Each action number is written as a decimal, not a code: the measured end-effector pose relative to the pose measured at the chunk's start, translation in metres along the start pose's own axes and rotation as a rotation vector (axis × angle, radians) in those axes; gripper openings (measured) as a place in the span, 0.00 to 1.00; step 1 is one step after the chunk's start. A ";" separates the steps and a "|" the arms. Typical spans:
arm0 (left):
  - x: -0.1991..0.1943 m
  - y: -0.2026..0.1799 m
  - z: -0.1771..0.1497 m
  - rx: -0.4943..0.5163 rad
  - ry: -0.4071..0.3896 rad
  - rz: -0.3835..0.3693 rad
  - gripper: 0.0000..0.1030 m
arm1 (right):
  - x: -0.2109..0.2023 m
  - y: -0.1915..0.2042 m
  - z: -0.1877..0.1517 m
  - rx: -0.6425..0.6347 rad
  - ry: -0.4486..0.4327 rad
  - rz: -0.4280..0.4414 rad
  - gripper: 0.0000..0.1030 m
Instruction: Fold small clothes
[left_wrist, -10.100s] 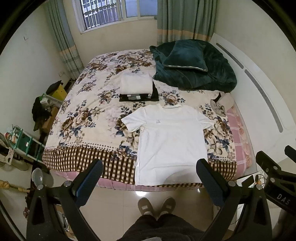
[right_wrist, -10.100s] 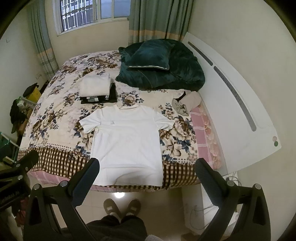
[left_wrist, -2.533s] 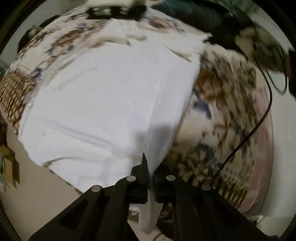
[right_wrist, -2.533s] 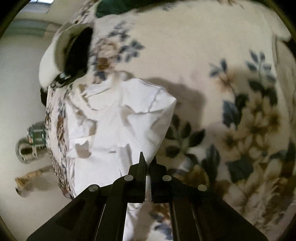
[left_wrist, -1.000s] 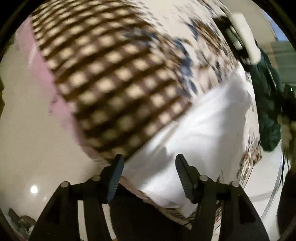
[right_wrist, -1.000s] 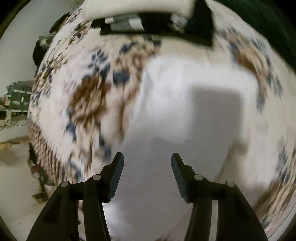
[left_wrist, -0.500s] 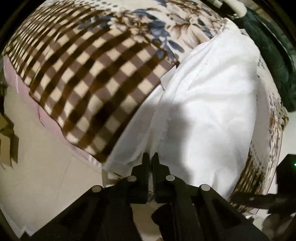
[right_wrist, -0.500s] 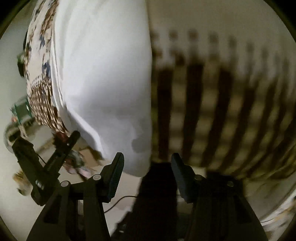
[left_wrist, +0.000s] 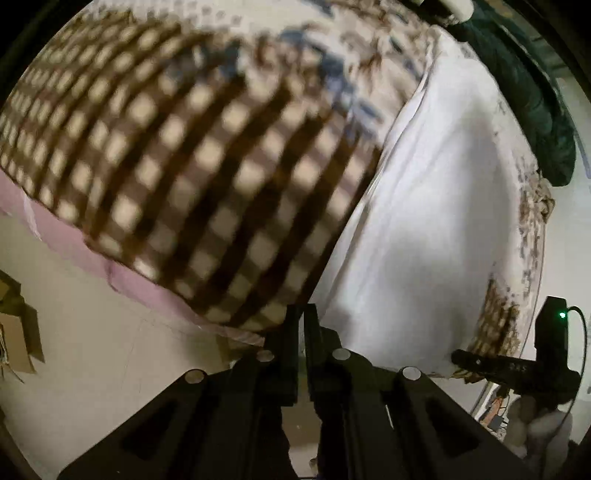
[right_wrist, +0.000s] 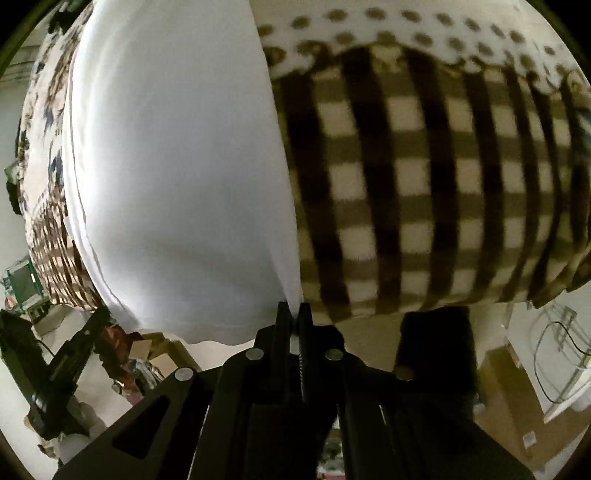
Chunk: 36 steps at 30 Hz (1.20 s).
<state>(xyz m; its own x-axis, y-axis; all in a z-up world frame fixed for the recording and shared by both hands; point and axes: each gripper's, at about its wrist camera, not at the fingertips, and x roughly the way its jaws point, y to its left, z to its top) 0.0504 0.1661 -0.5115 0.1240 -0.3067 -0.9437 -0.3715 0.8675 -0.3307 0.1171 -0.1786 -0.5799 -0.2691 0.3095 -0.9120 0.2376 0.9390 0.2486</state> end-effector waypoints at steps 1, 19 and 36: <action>-0.011 -0.002 0.004 0.006 -0.019 -0.004 0.13 | -0.008 0.004 0.000 -0.006 0.002 -0.001 0.16; 0.032 -0.215 0.358 0.228 -0.267 -0.187 0.69 | -0.195 0.041 0.260 0.015 -0.431 0.180 0.55; 0.077 -0.219 0.443 0.200 -0.233 -0.184 0.02 | -0.159 0.063 0.454 -0.004 -0.428 0.195 0.02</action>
<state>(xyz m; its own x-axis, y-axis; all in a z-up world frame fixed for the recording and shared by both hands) 0.5494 0.1258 -0.5146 0.3867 -0.3873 -0.8369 -0.1387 0.8728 -0.4680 0.5984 -0.2364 -0.5668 0.1892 0.3916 -0.9005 0.2415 0.8703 0.4292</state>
